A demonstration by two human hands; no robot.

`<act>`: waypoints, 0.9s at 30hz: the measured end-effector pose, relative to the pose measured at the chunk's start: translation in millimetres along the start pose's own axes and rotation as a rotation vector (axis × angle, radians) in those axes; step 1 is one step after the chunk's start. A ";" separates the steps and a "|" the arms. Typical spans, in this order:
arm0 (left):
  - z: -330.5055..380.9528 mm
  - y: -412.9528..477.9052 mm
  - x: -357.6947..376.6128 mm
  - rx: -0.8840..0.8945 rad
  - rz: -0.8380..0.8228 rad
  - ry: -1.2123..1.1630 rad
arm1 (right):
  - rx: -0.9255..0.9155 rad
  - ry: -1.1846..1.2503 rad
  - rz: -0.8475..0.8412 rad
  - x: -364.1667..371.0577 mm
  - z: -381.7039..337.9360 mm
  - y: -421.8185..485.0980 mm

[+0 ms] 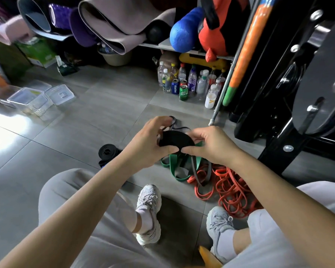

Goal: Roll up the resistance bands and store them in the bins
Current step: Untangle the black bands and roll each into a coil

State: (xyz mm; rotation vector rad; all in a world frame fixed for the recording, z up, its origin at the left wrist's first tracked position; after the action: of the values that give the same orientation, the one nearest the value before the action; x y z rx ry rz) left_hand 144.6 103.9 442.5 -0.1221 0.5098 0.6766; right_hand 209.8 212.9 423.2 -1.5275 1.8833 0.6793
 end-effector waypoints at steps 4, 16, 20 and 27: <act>21.6 0.1 21.1 0.172 -0.152 0.576 | -0.006 -0.166 -0.032 6.4 -4.0 2.4; 7.1 -12.6 -27.1 0.075 0.257 -0.035 | 0.032 0.077 0.069 -7.4 17.6 -10.8; -2.5 -15.0 -31.3 0.036 0.291 -0.424 | -0.030 0.196 0.166 -17.8 6.8 -7.7; -17.4 -18.0 -19.9 -0.046 0.261 -0.802 | -0.056 0.440 0.224 -17.7 -0.8 0.3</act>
State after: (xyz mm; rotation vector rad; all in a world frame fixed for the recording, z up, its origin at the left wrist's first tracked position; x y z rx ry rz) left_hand 135.5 73.9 436.1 0.1759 -0.2678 0.9223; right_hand 212.0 224.2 436.7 -1.6135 2.4084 0.5242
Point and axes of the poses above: each hand's wrist, its own y-axis towards the middle knuckle, its own x-axis out of the palm, z = x × y, the point moved 10 cm from there along y, towards the middle knuckle, and after that the axes turned 10 degrees about -y, right-handed, at the moved point
